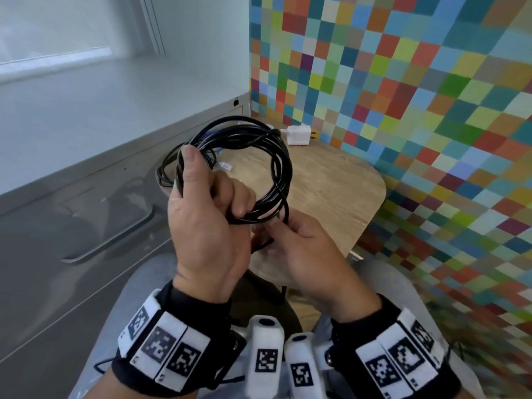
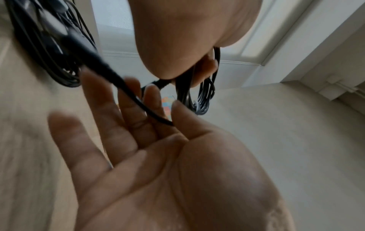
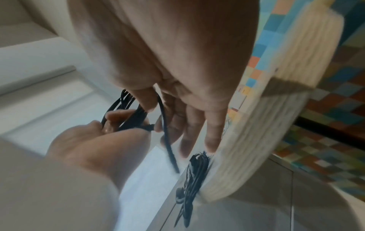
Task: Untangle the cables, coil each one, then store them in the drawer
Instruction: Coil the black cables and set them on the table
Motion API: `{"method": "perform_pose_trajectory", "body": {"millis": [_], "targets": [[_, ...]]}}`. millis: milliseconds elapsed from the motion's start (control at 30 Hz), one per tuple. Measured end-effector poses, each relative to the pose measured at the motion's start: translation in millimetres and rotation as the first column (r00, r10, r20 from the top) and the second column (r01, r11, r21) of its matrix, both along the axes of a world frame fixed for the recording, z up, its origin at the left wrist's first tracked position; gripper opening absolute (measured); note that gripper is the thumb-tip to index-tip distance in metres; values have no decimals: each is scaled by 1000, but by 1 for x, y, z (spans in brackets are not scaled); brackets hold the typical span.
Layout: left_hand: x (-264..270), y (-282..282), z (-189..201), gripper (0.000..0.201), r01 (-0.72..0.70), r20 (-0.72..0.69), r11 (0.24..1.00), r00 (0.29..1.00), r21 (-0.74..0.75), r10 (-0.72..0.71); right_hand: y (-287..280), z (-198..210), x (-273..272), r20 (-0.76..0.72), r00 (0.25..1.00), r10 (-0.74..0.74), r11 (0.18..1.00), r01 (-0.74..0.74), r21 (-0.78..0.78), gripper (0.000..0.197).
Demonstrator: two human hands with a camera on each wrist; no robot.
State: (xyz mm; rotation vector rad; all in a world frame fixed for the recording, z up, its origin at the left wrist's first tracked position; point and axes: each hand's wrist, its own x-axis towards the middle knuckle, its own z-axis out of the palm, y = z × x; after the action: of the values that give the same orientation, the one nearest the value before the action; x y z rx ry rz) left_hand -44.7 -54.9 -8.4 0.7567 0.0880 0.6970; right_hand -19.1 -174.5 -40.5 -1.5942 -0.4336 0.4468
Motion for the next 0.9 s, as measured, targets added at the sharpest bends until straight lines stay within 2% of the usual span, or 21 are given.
{"method": "perform_pose_trajectory", "body": {"millis": [133, 200, 300, 400, 467, 533, 600, 733, 900], "targets": [[0, 0, -1, 49, 42, 9, 995, 999, -85, -42, -4, 2, 6, 2, 997, -71, 997, 71, 1, 29], [2, -4, -4, 50, 33, -31, 998, 999, -58, -35, -5, 1, 8, -100, 993, -58, 990, 70, 123, 31], [5, -9, -11, 52, 4, -139, 998, 990, 70, 6, -8, 0, 10, -232, 973, 22, 924, 69, 377, 29], [5, -12, -19, 49, -37, -271, 964, 956, 263, 110, -13, 2, 13, -305, 945, 115, 854, 63, 516, 26], [4, -12, -22, 46, -44, -290, 932, 944, 359, 156, -14, 4, 12, -313, 943, 116, 845, 72, 531, 22], [4, -12, -23, 43, 5, -271, 915, 956, 403, 114, -13, 5, 14, -311, 950, 27, 851, 141, 505, 14], [3, -11, -22, 38, 82, -280, 900, 959, 429, 46, -15, 6, 19, -304, 949, -82, 846, 228, 483, 15], [4, -9, -26, 36, 218, -326, 907, 940, 360, -97, -21, 10, 25, -299, 943, -147, 819, 285, 498, 18], [5, -10, -27, 30, 267, -340, 936, 923, 231, -180, -22, -1, 27, -391, 900, -191, 763, 387, 518, 17]]}}
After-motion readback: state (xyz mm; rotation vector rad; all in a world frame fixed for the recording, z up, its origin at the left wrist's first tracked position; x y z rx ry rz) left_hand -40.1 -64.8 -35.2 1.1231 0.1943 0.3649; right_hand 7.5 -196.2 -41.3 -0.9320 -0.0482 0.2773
